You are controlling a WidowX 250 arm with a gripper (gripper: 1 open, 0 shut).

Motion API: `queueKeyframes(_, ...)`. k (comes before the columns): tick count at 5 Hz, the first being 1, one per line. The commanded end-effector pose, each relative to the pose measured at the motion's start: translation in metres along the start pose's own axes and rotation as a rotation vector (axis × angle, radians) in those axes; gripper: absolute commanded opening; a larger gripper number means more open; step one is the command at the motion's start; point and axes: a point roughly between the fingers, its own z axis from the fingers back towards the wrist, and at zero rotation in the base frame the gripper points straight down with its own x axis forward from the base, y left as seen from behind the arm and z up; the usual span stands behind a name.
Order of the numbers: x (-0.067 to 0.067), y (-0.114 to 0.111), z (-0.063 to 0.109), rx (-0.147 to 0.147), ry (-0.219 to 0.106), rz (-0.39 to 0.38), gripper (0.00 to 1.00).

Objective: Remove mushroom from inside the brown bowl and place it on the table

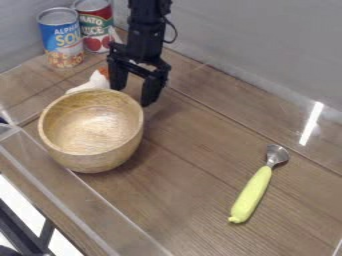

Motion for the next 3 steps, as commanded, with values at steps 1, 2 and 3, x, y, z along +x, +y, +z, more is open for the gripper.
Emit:
queueKeyframes(1, 0.0078, 0.0070, 0.0191, 0.016, -0.059, 0.006, 1.00)
queueKeyframes(2, 0.0096, 0.0076, 0.0176, 0.014, -0.058, 0.005, 1.00)
queueKeyframes(3, 0.0109, 0.0079, 0.0186, 0.011, -0.058, 0.004, 1.00)
